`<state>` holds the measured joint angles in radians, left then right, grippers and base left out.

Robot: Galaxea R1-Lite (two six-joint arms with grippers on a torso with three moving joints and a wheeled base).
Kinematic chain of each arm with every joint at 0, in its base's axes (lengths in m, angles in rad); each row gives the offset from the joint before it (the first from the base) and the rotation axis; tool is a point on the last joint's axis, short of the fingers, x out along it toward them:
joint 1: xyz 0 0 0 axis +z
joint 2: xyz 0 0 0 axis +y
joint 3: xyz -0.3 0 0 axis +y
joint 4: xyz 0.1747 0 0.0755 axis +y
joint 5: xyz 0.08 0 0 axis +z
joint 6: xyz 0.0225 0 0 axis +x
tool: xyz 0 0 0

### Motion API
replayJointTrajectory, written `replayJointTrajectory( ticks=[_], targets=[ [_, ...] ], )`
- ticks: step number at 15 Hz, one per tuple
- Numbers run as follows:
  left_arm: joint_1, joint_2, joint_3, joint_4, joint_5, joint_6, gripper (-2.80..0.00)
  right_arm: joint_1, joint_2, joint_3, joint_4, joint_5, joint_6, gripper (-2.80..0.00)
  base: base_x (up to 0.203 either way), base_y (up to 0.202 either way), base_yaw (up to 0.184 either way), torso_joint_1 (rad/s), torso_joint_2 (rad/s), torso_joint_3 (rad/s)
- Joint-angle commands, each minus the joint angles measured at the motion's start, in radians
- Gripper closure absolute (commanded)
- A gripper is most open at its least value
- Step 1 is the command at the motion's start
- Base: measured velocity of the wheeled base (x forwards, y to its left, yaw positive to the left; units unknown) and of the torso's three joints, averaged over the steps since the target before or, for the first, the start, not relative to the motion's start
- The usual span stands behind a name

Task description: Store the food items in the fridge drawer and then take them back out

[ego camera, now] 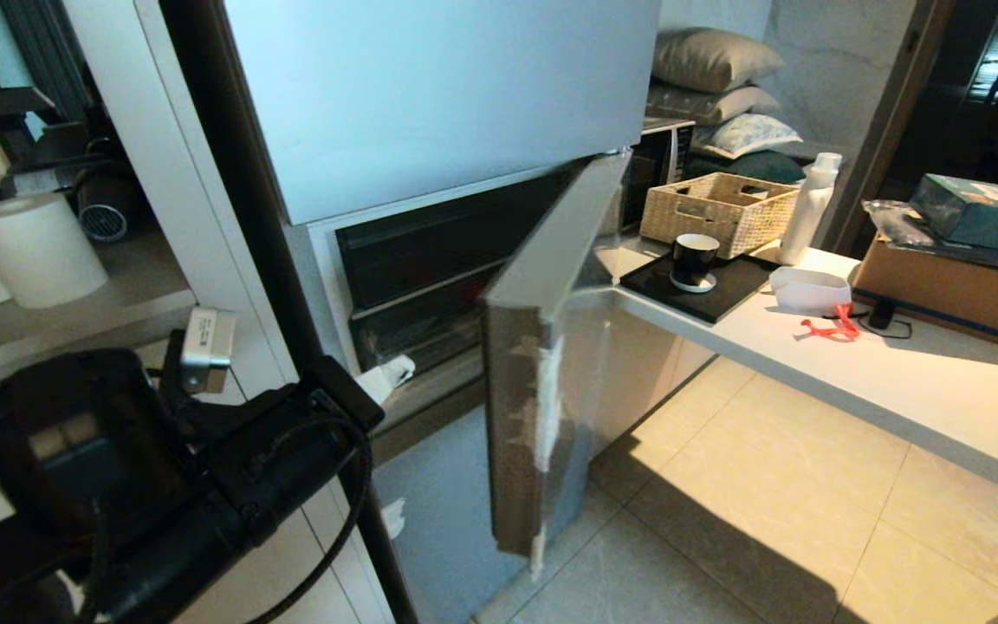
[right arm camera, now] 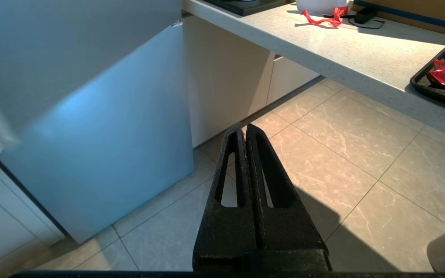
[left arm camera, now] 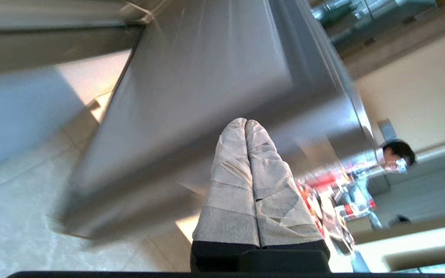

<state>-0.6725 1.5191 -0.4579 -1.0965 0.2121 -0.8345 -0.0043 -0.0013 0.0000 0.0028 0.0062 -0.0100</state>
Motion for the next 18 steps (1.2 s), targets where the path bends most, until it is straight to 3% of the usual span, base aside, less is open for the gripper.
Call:
replayJointTrajectory(
  ticks=[1,3,4,5,7,8,11,13,15,17,18],
  targets=[
    [-0.006,-0.015,-0.003,-0.005,0.009,0.007,0.0,0.0,0.001,0.0,0.0,0.0,-0.001,0.0,0.0,0.0,0.0,0.0,0.0,0.0],
    [-0.003,-0.025,-0.006,-0.002,0.017,0.033,0.0,0.0,0.001,0.0,0.0,0.0,0.0,0.0,0.0,0.0,0.0,0.0,0.0,0.0],
    [0.001,-0.065,-0.013,0.007,0.03,0.142,0.0,0.0,0.001,0.0,0.0,0.0,-0.001,0.0,0.0,0.0,0.0,0.0,0.0,0.0],
    [0.003,-0.116,-0.024,0.02,0.042,0.329,0.0,0.0,0.001,0.0,0.0,0.0,-0.001,0.0,0.0,0.0,0.0,0.0,0.0,0.0],
    [0.006,-0.262,-0.041,0.074,0.057,0.644,0.0,0.0,0.001,0.0,0.0,0.0,-0.001,0.0,0.0,0.0,0.0,0.0,0.0,0.0],
    [0.007,-0.338,-0.044,0.125,0.066,0.748,0.0,0.0,0.001,0.0,0.0,0.0,-0.001,0.0,0.0,0.0,0.0,0.0,0.0,0.0],
    [0.048,-0.584,-0.008,0.327,0.155,0.83,0.0,0.0,0.001,0.0,0.0,0.0,-0.001,0.0,0.0,0.0,0.0,0.0,0.0,0.0],
    [0.228,-0.68,0.04,0.389,0.18,0.842,0.0,0.0,0.001,0.0,0.0,0.001,-0.001,0.0,0.0,0.0,0.0,0.0,0.0,0.0],
    [0.497,-0.777,0.115,0.445,0.191,0.849,0.0,0.0,0.001,0.0,0.0,0.0,-0.001,0.0,0.0,0.0,0.0,0.0,0.0,0.0],
    [0.666,-0.883,0.254,0.49,0.14,0.855,0.0,0.0,0.001,0.0,0.0,0.0,-0.001,0.0,0.0,0.0,0.0,0.0,0.0,0.0],
    [0.692,-0.928,0.337,0.517,0.065,0.867,0.0,0.0,0.001,0.0,0.0,0.0,-0.001,0.0,0.0,0.0,0.0,0.0,0.0,0.0]
  ],
)
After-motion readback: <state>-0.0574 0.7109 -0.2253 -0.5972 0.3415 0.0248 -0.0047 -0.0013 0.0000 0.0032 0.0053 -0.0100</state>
